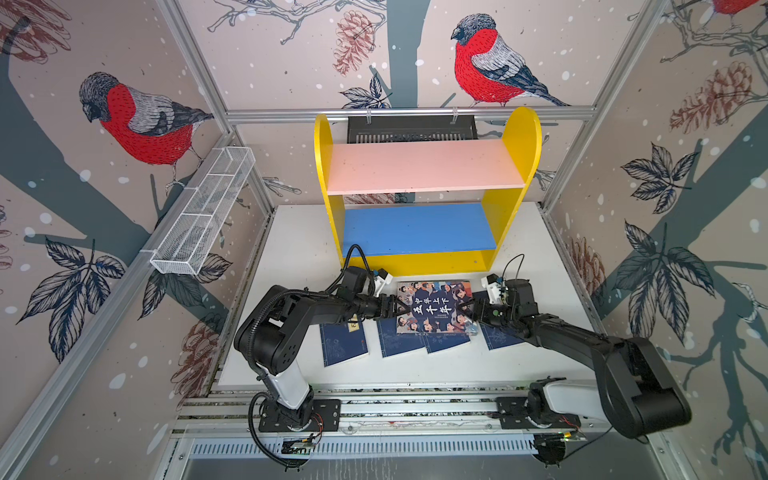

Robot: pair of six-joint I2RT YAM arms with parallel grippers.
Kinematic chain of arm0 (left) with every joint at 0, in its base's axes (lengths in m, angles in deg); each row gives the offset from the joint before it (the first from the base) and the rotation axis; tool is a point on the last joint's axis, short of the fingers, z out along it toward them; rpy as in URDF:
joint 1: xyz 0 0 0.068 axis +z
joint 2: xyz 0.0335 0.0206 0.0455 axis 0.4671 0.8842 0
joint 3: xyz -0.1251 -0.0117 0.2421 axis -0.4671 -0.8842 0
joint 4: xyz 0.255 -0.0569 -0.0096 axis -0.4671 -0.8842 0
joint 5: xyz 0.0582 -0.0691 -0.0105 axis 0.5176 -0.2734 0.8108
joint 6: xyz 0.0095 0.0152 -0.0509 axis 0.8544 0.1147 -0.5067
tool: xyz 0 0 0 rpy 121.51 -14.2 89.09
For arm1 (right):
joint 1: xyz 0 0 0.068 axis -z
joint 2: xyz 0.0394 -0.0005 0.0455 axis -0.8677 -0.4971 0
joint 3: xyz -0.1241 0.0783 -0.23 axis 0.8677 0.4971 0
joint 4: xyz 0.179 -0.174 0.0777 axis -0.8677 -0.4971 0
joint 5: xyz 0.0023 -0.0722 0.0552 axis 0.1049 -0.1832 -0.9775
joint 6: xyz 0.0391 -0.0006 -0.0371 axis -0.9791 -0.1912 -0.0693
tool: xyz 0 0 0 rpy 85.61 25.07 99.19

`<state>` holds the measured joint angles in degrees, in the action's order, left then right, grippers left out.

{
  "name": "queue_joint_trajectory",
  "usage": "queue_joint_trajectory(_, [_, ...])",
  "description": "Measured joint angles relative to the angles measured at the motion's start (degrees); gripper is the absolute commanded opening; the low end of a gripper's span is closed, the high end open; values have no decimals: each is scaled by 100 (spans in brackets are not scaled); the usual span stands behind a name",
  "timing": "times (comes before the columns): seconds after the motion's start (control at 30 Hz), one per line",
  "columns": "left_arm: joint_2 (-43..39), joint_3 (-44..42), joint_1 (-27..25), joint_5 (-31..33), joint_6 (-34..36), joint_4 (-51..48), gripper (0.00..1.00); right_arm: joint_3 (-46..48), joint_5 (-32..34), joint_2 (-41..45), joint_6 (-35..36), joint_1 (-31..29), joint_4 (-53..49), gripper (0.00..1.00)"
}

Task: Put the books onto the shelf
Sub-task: 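Close both grippers on the illustrated book's side edges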

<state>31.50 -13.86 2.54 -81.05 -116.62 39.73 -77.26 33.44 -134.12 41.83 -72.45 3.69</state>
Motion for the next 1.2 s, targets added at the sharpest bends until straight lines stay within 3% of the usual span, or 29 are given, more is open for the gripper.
queue_joint_trajectory(0.47, [-120,-31,-4,79,146,-131,76,55,-656,529,-28,81,90,59])
queue_joint_trajectory(1.2, [-511,-146,-20,70,122,-227,74,168,-1338,205,-728,76,953,53])
